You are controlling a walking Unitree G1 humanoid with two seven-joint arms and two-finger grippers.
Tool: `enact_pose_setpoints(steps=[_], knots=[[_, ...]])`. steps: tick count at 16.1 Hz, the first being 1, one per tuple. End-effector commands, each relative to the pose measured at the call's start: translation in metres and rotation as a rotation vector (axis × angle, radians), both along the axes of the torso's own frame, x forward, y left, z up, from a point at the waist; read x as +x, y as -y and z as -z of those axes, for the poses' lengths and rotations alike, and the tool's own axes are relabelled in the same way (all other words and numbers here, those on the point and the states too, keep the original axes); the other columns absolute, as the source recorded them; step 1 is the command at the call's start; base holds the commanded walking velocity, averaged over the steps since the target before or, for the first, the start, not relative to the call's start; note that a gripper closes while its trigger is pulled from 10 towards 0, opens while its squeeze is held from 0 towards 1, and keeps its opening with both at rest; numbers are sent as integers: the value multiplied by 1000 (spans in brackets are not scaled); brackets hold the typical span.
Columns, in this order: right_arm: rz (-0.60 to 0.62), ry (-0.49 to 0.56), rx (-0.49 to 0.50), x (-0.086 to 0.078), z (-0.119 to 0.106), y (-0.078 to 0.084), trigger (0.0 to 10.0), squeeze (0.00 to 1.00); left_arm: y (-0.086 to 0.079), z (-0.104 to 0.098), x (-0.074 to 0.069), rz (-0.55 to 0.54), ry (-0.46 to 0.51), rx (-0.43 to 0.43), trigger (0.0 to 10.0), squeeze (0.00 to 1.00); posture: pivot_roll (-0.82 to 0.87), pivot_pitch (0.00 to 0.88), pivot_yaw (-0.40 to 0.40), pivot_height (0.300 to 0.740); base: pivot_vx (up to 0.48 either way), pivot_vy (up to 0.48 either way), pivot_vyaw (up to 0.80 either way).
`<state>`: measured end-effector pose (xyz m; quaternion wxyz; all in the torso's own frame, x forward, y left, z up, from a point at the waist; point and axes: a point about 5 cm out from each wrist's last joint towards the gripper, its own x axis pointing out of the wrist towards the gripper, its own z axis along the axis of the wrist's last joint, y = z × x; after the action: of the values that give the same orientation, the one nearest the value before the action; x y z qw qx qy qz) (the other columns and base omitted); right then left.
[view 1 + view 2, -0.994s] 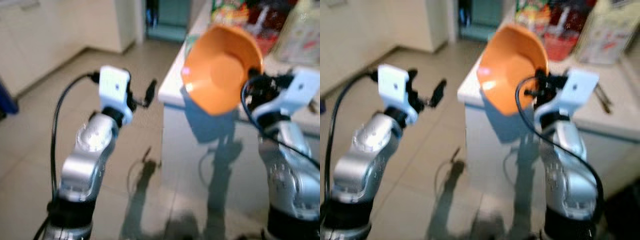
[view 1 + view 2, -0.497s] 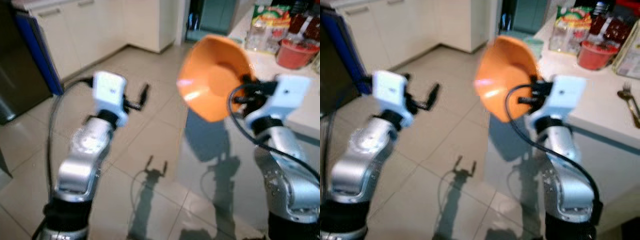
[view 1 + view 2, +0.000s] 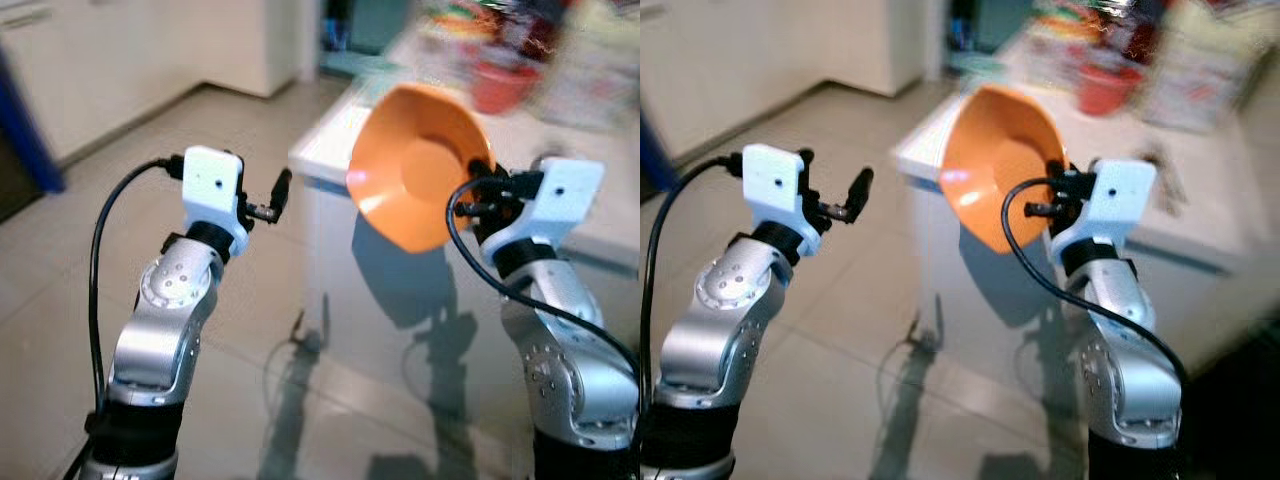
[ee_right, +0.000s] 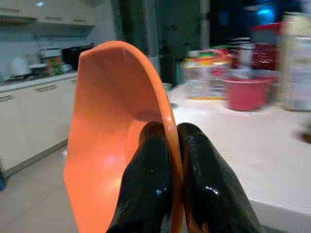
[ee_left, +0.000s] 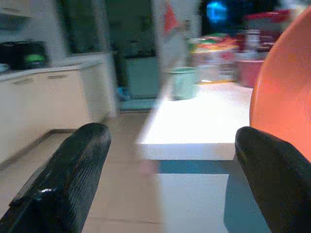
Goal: Setting the table
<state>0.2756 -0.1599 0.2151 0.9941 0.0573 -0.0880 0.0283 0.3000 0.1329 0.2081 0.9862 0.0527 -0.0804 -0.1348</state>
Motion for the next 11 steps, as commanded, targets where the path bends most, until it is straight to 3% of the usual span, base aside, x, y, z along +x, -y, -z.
enact_pose_setpoints(steps=[1,4,11], knots=[[43,46,2,-3,-9,9,10000,0,9,-3,-1,31,14,3,10000,0,-51,0,-11,740,0,-405,-800],[44,43,5,-3,-8,9,10000,0,9,-3,-1,28,15,2,10000,0,-52,0,-12,740,0,-405,-725],[74,76,19,-3,-13,16,10000,0,12,-5,2,31,21,-2,10000,0,-67,0,1,740,0,-406,0]])
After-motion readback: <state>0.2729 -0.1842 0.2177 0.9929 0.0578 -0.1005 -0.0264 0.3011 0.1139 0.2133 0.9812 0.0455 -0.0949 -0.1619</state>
